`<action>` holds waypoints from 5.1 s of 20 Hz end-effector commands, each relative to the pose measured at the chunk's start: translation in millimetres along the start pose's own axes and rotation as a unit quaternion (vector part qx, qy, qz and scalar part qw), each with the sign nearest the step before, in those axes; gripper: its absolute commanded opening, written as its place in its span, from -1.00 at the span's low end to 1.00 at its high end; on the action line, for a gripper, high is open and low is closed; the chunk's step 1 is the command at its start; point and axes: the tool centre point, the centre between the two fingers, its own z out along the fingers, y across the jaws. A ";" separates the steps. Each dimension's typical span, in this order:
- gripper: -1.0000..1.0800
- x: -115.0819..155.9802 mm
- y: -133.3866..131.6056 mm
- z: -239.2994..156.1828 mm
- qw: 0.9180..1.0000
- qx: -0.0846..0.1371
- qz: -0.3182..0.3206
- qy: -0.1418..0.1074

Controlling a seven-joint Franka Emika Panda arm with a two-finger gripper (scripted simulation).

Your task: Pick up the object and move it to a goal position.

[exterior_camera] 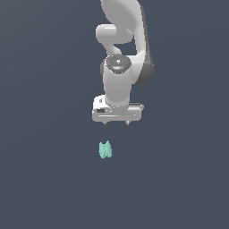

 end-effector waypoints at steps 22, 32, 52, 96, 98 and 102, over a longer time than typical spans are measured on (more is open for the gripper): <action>0.92 15.8 3.7 10.0 1.000 0.006 -0.015 -0.005; 0.92 58.8 37.0 52.0 0.998 0.002 -0.062 0.000; 0.92 76.1 55.8 95.9 0.996 0.002 -0.085 0.003; -1.00 72.2 165.2 29.8 0.996 0.002 -0.086 0.003; -1.00 72.6 167.3 28.0 0.996 0.002 -0.086 0.003; -1.00 73.7 165.0 30.0 0.996 0.002 -0.086 0.003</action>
